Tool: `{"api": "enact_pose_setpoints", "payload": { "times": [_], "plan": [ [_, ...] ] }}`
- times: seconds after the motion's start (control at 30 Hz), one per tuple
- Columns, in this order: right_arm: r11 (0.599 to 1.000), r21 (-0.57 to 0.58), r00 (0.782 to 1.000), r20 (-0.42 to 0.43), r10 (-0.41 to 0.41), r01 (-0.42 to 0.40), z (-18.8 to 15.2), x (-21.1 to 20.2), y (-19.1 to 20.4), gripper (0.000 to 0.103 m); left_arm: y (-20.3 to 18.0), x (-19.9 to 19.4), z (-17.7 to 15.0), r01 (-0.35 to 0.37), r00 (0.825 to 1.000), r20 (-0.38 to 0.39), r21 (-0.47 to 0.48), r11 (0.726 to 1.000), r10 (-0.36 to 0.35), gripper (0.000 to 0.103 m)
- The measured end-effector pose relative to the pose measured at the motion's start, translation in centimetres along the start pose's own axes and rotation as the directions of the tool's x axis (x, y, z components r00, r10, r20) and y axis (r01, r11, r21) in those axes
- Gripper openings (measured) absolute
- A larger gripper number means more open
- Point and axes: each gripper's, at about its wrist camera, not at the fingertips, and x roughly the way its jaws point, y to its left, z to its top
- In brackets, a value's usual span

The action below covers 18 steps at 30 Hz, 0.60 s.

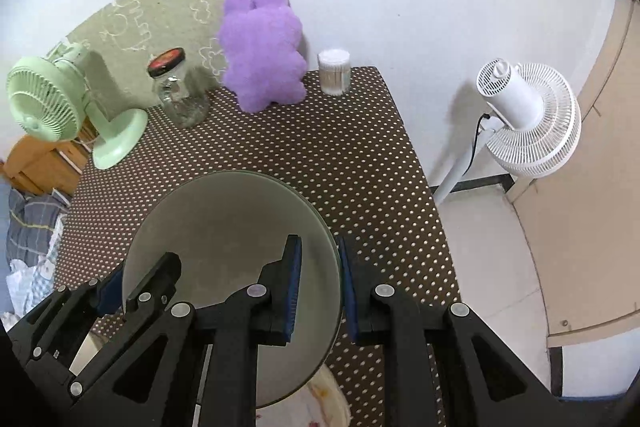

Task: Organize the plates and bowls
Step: 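Lift the grey bowl with both tools and carry it toward the bowl stack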

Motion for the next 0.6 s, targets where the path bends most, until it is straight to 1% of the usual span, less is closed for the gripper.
{"api": "enact_pose_setpoints", "payload": {
  "times": [0.27,0.6],
  "plan": [
    [1.0,-0.006,1.0,0.007,0.006,-0.006,-1.7,-2.1,3.4,0.023,3.4,-2.5,-1.8,-0.001,1.0,0.008,-0.017,1.0,0.001,0.016],
    [1.0,-0.005,1.0,0.019,-0.001,0.001,-4.2,-4.6,7.8,0.023,7.9,-4.8,-3.7,0.014,1.0,0.021,-0.015,1.0,-0.014,0.016]
  ]
}}
